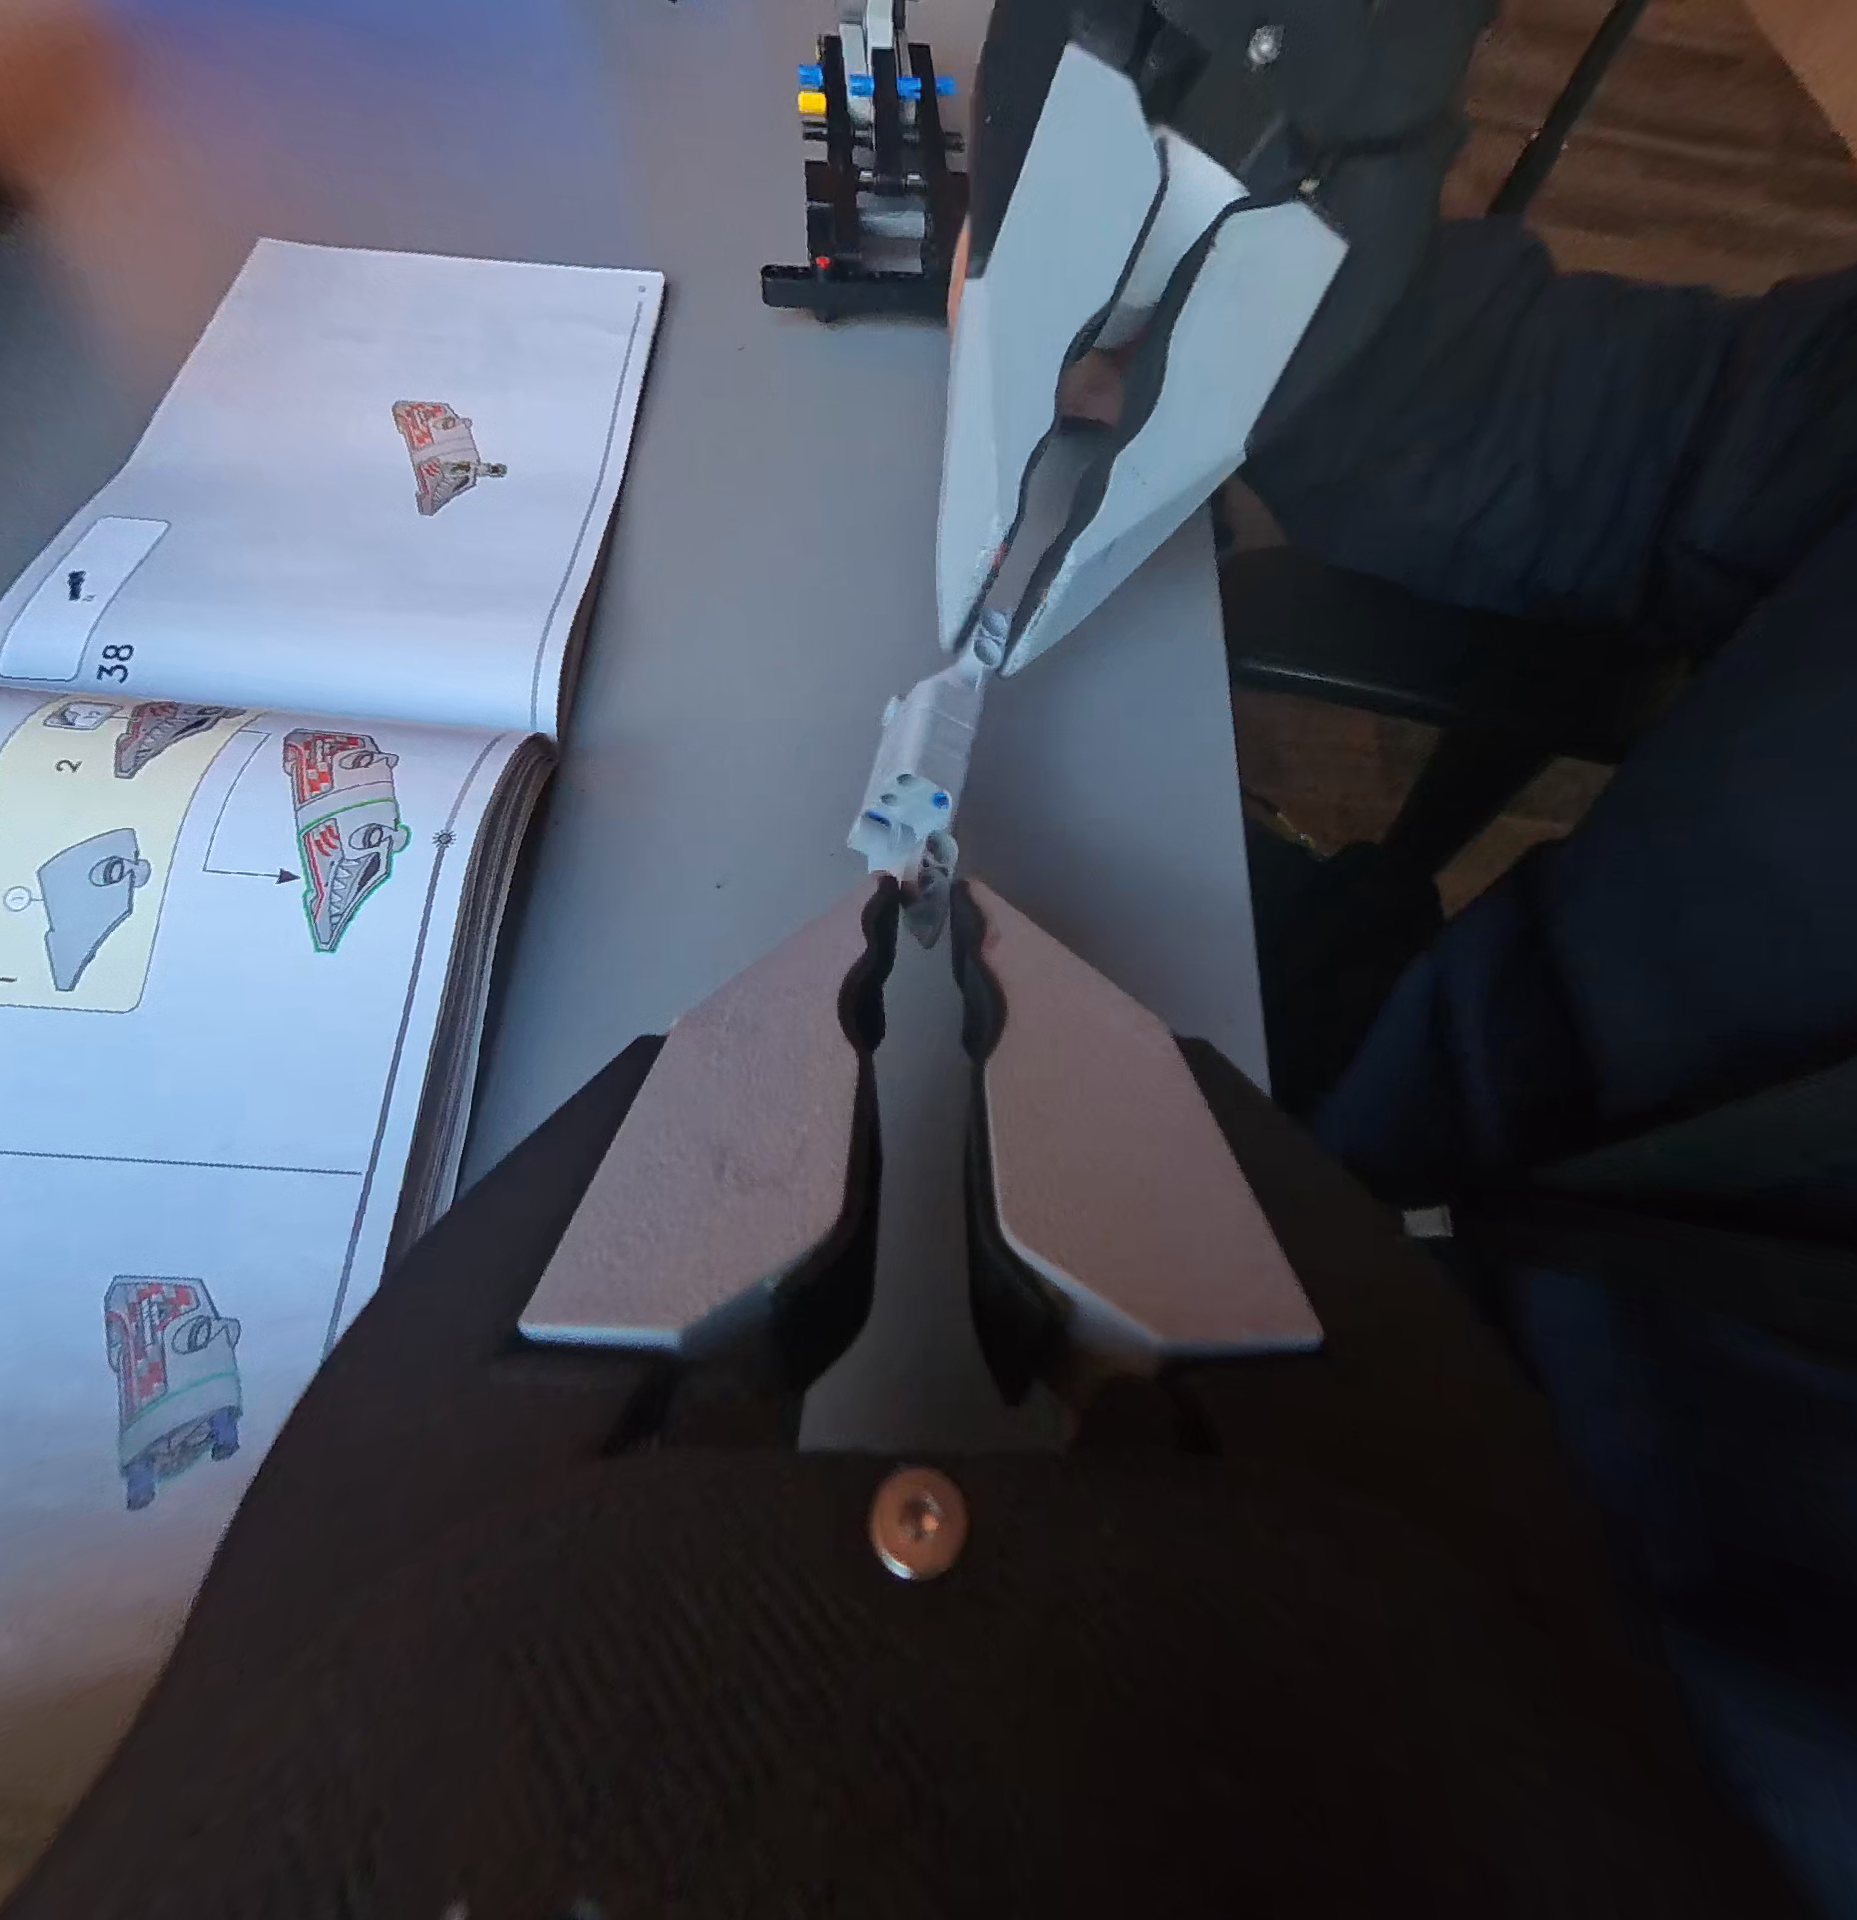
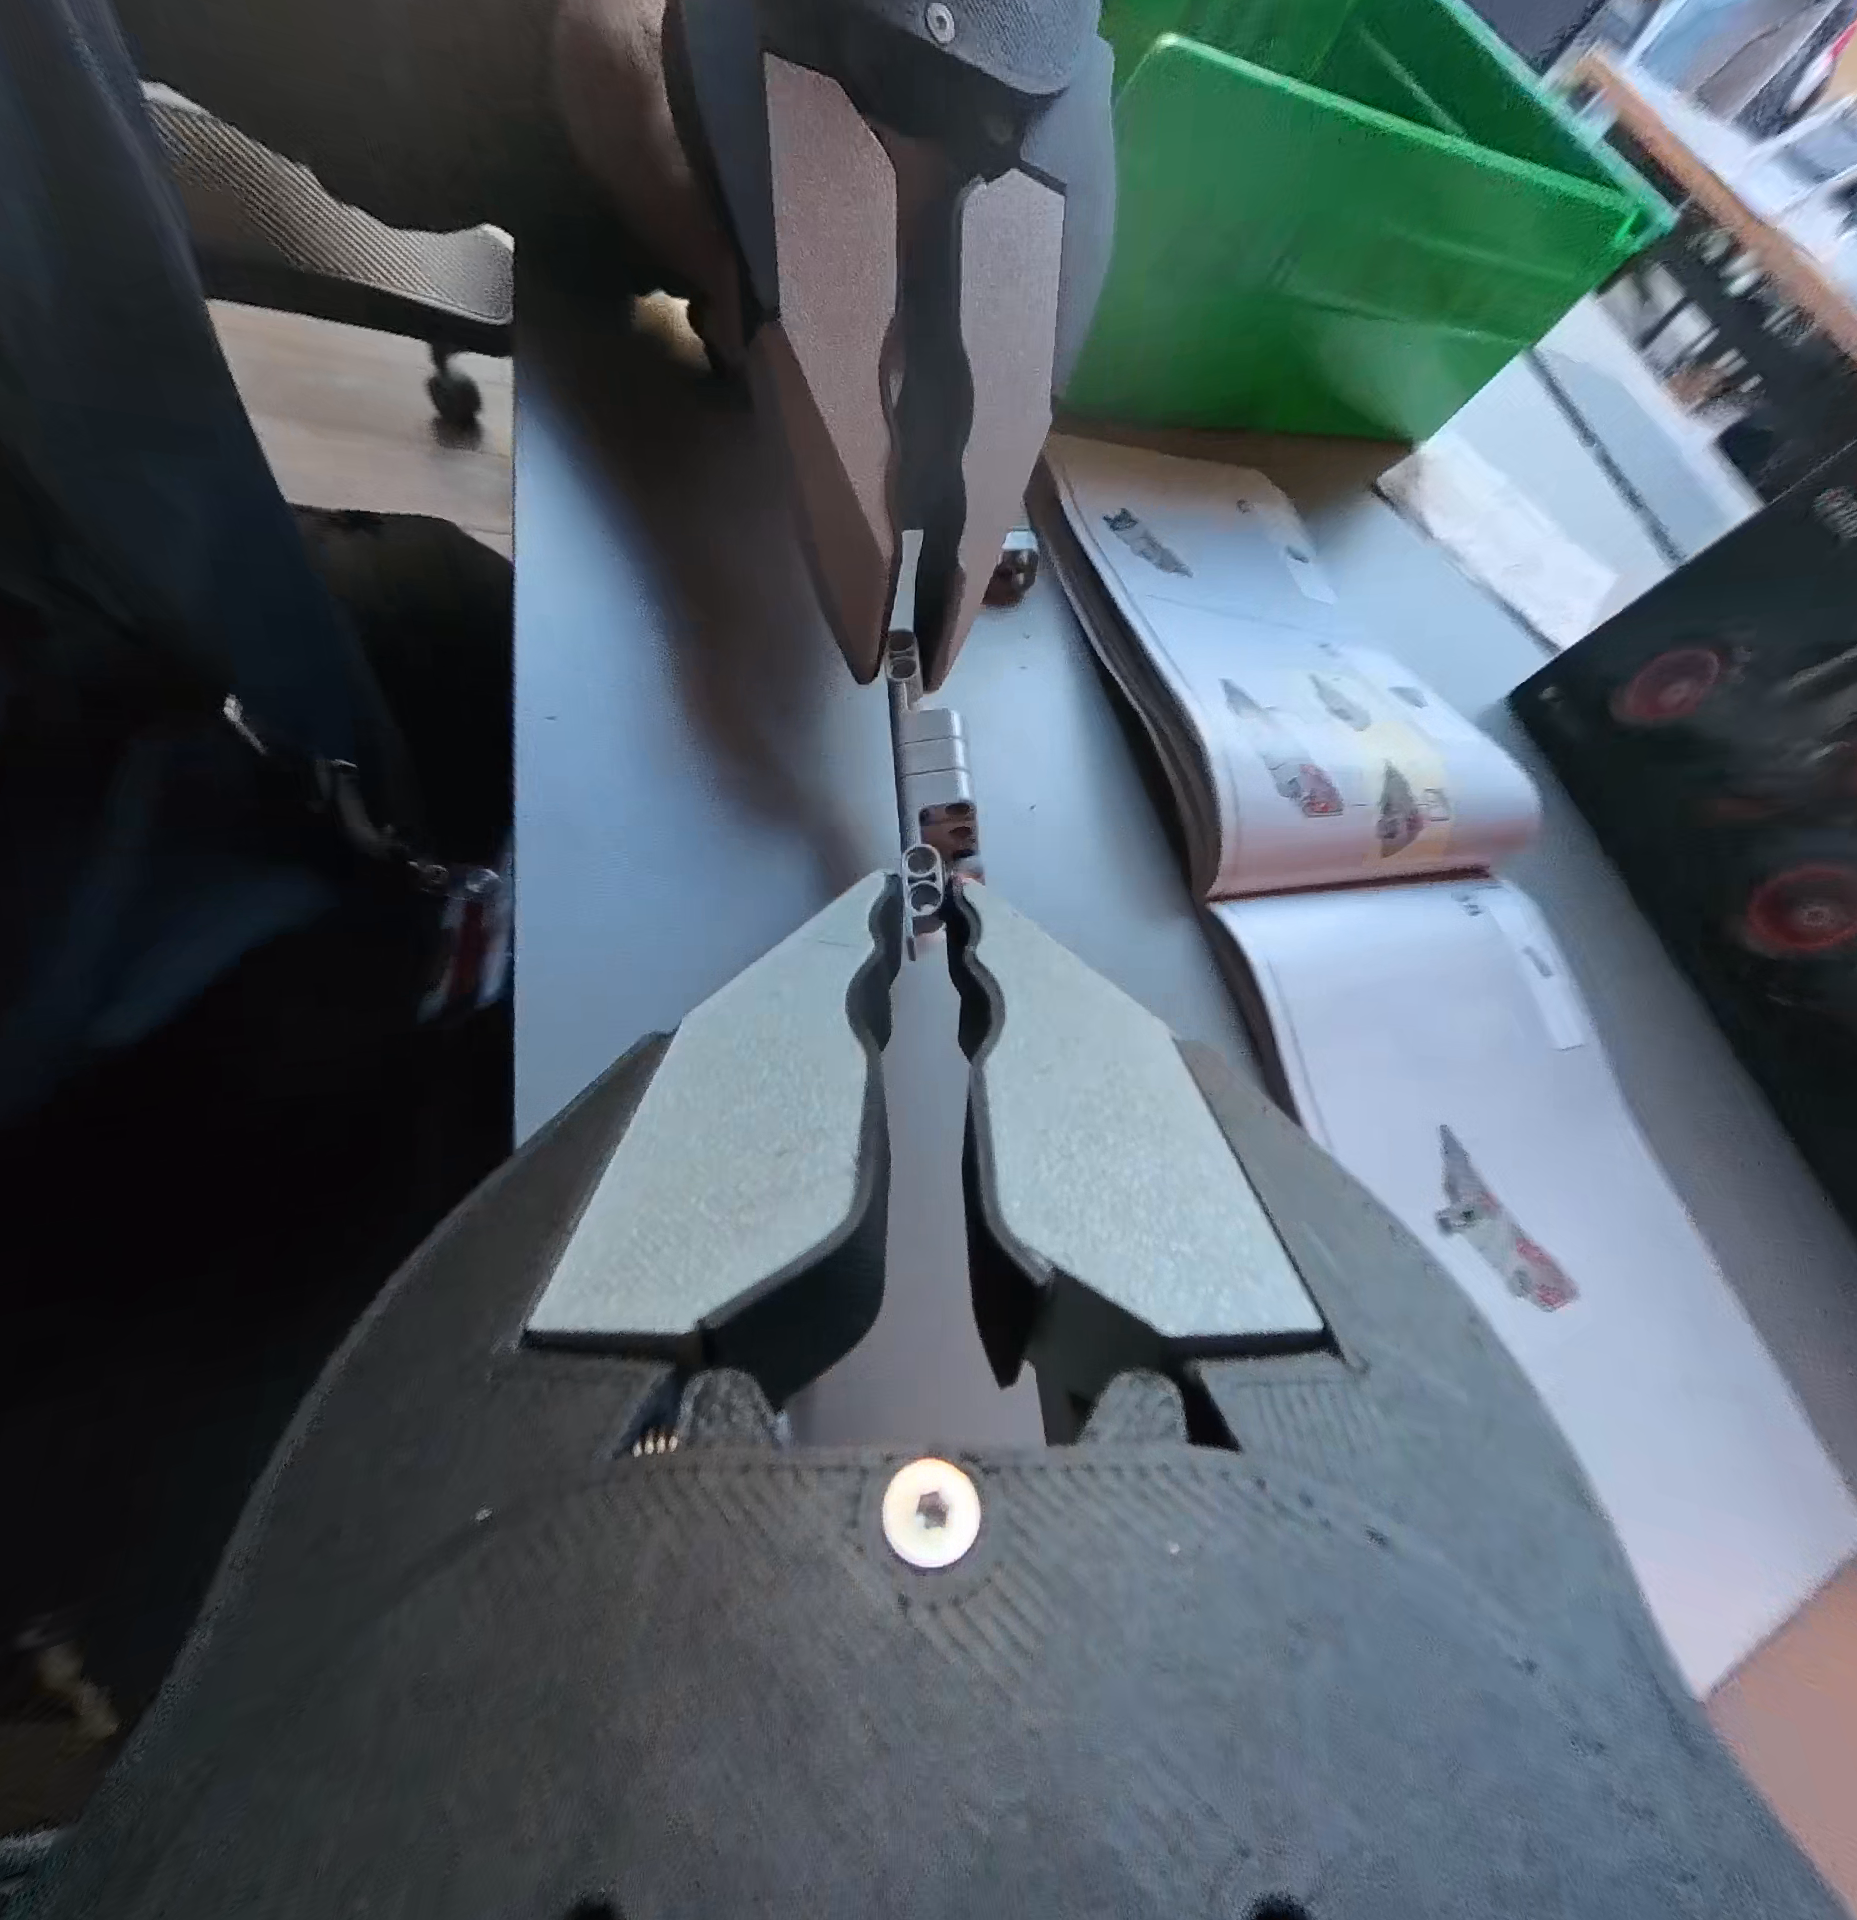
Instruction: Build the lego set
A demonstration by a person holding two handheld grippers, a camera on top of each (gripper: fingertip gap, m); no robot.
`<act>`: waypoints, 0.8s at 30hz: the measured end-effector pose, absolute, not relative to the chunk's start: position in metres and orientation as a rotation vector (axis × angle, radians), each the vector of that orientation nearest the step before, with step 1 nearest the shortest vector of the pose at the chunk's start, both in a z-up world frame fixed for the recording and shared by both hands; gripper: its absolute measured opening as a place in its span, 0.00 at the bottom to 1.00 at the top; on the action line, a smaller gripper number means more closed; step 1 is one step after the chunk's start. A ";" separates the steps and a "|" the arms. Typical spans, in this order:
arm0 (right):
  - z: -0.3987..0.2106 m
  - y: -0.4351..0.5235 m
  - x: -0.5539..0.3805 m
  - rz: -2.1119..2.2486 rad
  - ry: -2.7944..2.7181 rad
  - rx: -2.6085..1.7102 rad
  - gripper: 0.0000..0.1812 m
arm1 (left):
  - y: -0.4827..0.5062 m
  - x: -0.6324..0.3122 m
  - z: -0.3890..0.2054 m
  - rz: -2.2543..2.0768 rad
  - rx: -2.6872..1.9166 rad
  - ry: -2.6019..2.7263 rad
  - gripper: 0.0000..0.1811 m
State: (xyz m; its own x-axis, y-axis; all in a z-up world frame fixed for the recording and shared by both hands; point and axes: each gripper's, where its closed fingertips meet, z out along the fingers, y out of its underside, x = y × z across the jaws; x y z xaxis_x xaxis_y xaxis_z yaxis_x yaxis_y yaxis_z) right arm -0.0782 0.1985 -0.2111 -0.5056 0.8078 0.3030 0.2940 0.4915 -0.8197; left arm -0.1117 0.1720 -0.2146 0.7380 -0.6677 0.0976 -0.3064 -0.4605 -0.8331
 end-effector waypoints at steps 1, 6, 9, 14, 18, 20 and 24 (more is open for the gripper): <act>-0.213 0.199 -0.078 0.975 -2.057 -0.953 0.03 | 0.173 -0.112 -0.215 -0.522 -2.068 0.731 0.03; -0.210 0.199 -0.073 1.284 -2.101 -1.174 0.02 | 0.172 -0.109 -0.217 -0.496 -2.069 0.773 0.02; -0.204 0.200 -0.073 1.373 -2.068 -1.206 0.02 | 0.170 -0.107 -0.221 -0.496 -2.084 0.794 0.03; -0.200 0.197 -0.071 1.538 -2.076 -1.292 0.02 | 0.166 -0.101 -0.222 -0.513 -2.074 0.845 0.03; -0.203 0.194 -0.071 1.478 -2.105 -1.253 0.02 | 0.165 -0.102 -0.230 -0.602 -2.162 0.801 0.02; -0.205 0.197 -0.075 1.407 -2.089 -1.243 0.02 | 0.167 -0.103 -0.231 -0.695 -2.208 0.727 0.02; -0.212 0.202 -0.078 1.324 -2.093 -1.268 0.03 | 0.168 -0.104 -0.233 -0.958 -2.280 0.545 0.02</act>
State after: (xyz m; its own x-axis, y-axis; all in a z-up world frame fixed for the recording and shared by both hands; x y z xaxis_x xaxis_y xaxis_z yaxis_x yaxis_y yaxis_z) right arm -0.0778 0.2023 -0.2117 -0.5342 0.8309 -0.1553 0.4963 0.1596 -0.8534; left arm -0.1041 0.1680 -0.2327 0.6552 -0.5693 0.4966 -0.1362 -0.7355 -0.6636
